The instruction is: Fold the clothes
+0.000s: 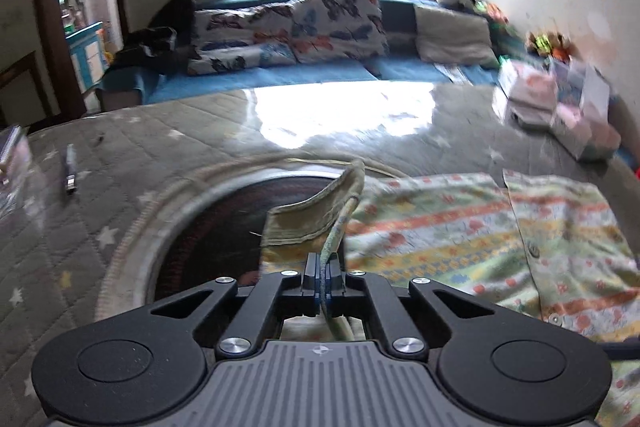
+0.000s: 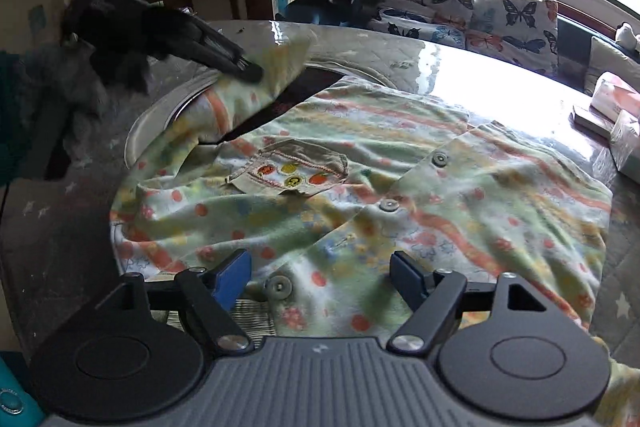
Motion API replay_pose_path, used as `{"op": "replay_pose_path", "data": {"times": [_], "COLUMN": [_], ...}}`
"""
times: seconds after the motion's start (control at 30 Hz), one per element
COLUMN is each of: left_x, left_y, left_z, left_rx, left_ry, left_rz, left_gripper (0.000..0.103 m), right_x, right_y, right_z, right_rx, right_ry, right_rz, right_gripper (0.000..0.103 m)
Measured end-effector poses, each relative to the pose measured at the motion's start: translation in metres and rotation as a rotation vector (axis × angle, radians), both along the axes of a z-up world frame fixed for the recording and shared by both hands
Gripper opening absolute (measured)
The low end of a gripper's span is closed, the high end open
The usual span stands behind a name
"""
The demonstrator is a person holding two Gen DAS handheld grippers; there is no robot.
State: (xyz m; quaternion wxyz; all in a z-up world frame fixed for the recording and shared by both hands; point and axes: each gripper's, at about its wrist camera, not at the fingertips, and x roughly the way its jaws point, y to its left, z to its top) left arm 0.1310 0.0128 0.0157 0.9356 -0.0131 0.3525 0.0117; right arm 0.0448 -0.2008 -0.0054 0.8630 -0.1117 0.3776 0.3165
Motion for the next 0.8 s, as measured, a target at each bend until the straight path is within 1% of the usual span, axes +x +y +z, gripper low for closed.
{"op": "replay_pose_path", "data": {"times": [0.3,0.53,0.63,0.7,0.8], "left_x": [-0.037,-0.084,-0.104,-0.116,-0.127], "left_y": [0.045,0.085,0.1,0.107,0.119], "left_z": [0.022,0.031,0.023,0.013,-0.004], "left_rx": [-0.044,-0.069,-0.071,-0.066,-0.08], "left_ry": [-0.078,-0.12,-0.102,-0.071,-0.013], "left_rz": [0.116,0.22,0.26,0.283,0.321], "left_gripper": [0.002,0.002,0.002,0.002,0.003], "right_x": [-0.002,-0.006,-0.008,-0.009,-0.012], "right_y": [0.008,0.011,0.013,0.014,0.016], "right_z": [-0.003,-0.001,-0.001,-0.001,0.001], "right_rx": [-0.033,-0.056,-0.065,-0.07,-0.078], "right_ry": [-0.008,-0.024,-0.027,-0.03,-0.036], "right_rz": [0.005,0.025,0.032,0.037,0.052], "right_gripper": [0.079,0.079,0.079,0.079,0.079]}}
